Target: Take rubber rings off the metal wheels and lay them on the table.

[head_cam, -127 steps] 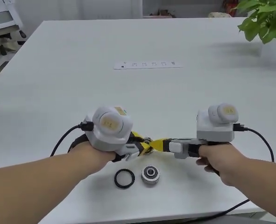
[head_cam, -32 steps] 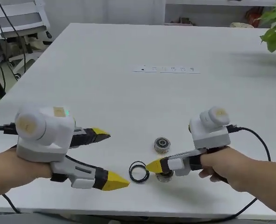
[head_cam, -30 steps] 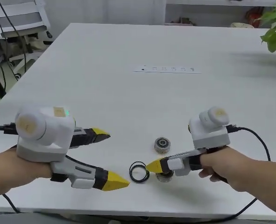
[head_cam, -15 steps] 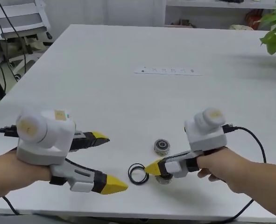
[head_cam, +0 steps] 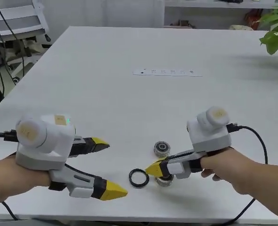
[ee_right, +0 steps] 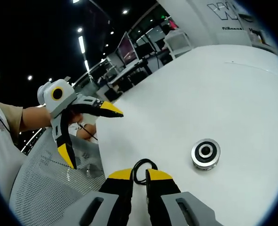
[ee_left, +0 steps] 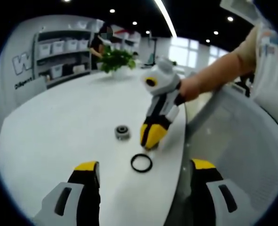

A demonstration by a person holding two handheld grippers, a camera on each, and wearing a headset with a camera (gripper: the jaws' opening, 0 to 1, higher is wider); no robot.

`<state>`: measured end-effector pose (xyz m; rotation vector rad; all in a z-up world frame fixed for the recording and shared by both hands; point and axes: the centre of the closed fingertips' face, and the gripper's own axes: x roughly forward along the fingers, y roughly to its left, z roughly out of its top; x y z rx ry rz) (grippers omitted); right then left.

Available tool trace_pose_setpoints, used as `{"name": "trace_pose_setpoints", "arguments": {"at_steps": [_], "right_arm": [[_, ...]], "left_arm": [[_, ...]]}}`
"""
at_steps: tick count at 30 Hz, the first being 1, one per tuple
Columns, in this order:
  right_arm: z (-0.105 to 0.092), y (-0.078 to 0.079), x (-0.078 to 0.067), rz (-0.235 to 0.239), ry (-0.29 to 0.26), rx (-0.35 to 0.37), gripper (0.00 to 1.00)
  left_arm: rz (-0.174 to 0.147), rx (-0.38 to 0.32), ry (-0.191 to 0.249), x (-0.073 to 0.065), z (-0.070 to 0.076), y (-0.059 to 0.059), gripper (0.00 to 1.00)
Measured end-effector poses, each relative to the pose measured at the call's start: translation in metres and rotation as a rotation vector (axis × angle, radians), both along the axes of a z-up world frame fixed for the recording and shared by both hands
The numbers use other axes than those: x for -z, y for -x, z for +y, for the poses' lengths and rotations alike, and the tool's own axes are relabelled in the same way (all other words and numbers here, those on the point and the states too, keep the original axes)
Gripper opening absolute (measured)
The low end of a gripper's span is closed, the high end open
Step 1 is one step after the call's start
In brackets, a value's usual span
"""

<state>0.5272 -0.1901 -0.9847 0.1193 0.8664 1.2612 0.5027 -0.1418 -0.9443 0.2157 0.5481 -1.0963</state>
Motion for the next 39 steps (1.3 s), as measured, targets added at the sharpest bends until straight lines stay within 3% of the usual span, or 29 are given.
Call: {"name": "trace_pose_setpoints", "arguments": {"at_steps": [12,25,30,33,39], "right_arm": [[-0.015,-0.004,-0.033,-0.090,-0.050,0.041,0.20],[-0.049,-0.012,-0.062,-0.222,-0.080,0.113,0.41],[-0.064,-0.009,-0.068,-0.276,-0.063,0.125,0.49],[-0.072,-0.009,-0.072,-0.309,-0.053,0.137,0.54],[-0.083,-0.007,-0.076,-0.392,-0.005,0.128,0.65]], "left_arm": [[-0.011,-0.010,0.013,-0.012,-0.002,0.001,0.81],[-0.057,-0.101,0.052,-0.036,0.011,-0.010,0.82],[-0.057,-0.128,0.063,-0.039,0.016,-0.008,0.83],[-0.083,-0.131,0.035,-0.040,0.019,-0.008,0.83],[-0.097,-0.148,0.057,-0.050,0.021,-0.007,0.84]]}}
